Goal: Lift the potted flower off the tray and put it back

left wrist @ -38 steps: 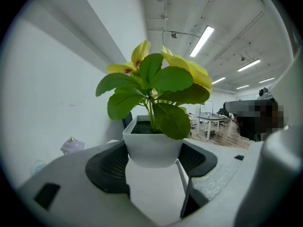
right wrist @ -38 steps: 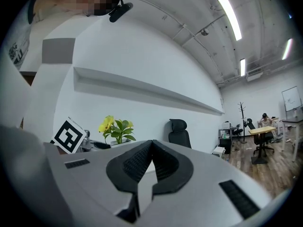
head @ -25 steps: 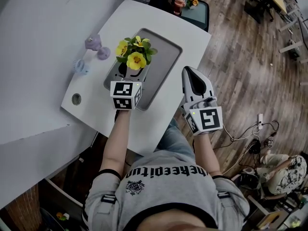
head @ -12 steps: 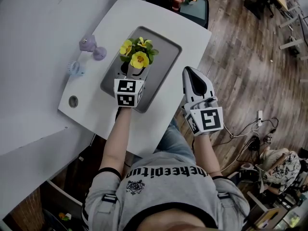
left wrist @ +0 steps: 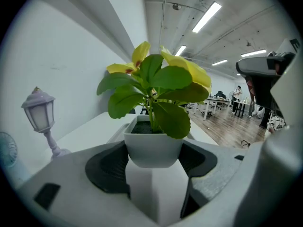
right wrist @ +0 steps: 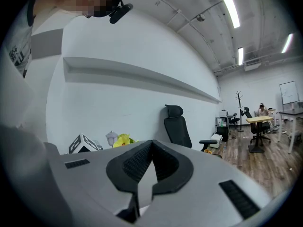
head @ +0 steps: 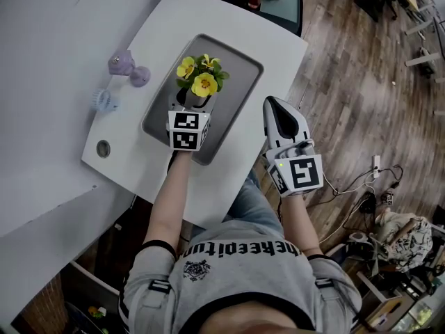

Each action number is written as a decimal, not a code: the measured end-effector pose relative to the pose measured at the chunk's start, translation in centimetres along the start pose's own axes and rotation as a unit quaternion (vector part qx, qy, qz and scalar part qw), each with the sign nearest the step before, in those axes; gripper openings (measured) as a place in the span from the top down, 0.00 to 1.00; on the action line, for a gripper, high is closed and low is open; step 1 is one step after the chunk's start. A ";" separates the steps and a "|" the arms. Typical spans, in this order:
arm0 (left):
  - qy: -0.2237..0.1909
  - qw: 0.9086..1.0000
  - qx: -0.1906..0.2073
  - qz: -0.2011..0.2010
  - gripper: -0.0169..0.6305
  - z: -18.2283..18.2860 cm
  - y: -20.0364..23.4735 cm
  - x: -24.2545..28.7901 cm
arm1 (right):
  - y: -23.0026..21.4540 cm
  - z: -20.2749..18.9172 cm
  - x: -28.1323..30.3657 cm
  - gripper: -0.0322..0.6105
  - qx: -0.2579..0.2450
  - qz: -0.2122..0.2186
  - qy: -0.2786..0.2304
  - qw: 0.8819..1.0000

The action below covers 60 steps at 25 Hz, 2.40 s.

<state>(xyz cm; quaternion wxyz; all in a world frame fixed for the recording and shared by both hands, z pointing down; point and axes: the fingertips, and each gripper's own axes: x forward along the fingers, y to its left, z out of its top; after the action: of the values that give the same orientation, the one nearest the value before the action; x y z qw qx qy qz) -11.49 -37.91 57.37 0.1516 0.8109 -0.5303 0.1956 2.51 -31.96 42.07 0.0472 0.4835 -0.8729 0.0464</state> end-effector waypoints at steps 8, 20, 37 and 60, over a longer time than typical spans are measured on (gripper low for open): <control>0.021 1.000 0.001 0.003 0.47 -1.4 0.5 1.6 | -0.3 -0.6 0.9 0.95 0.003 0.003 0.008 1.000; 0.038 0.999 0.003 0.008 0.47 -2.7 0.7 3.3 | -0.7 -1.7 1.8 0.95 0.006 0.002 0.018 1.000; 0.029 0.999 0.027 0.004 0.47 -3.6 0.7 4.1 | -0.3 -2.2 2.1 0.95 0.005 0.007 0.025 1.000; -0.004 0.999 -0.003 0.032 0.69 -1.4 1.5 -5.9 | 4.2 2.4 -1.1 0.95 -0.018 0.024 -0.014 0.999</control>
<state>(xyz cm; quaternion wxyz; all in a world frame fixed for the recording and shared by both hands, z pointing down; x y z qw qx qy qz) -15.17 -33.15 55.85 0.1458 0.7937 -0.5575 0.1950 -0.55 -29.16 39.38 0.0425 0.4618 -0.8856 0.0255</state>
